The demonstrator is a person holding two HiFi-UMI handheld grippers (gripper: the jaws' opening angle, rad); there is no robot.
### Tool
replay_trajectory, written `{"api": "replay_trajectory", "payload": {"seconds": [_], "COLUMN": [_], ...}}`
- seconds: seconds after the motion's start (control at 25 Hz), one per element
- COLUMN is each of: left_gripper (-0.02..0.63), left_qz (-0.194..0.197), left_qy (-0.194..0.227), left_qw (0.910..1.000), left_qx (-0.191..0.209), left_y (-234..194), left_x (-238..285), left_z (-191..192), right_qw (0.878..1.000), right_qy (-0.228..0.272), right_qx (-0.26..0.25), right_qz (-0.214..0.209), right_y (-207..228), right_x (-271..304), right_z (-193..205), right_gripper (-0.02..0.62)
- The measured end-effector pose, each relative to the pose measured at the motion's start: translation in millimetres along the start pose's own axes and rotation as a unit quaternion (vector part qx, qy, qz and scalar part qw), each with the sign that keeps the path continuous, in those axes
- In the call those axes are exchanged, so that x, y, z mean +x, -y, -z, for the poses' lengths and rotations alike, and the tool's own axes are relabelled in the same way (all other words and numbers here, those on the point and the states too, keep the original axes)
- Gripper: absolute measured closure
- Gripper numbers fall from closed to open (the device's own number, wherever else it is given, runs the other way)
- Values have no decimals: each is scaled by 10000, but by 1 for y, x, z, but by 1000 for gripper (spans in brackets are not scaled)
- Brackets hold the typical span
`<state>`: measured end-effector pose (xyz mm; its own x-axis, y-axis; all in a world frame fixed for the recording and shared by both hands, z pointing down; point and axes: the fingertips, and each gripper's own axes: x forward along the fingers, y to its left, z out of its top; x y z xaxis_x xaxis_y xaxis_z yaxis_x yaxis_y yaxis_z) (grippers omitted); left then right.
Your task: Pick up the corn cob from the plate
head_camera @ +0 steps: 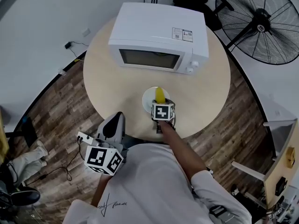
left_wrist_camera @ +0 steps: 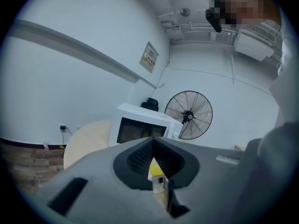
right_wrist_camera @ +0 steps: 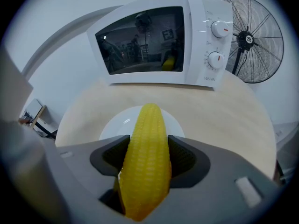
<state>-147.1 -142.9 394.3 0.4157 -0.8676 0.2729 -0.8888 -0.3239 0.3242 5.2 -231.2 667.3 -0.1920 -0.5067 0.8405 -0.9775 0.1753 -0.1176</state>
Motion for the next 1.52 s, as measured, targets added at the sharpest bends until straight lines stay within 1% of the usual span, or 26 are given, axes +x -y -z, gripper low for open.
{"api": "replay_trajectory", "payload": {"seconds": [0.28,0.76,1.08,1.52], "left_gripper": [607,607,607,607], "left_qz": [-2,46,11,-34], "left_qy": [23,44,5,16], "left_qw": [10000,10000,10000,10000], "left_qx": [5,7,-26,-35], "left_y": [2,9,9,6], "left_x": [0,-1,-1,-1], "left_z": [0,2,7,6], "right_qw": [10000,9998,9996,9982], "right_qy": [36,139,224,416], "right_qx": [8,69,136,261], "right_qz": [-87,-85,-109,-346], "right_y": [3,12,17,13], "right_x": [-5,-16,-23,-39], "right_z": [4,6,6,-2], "right_gripper": [325,325,325,325]}}
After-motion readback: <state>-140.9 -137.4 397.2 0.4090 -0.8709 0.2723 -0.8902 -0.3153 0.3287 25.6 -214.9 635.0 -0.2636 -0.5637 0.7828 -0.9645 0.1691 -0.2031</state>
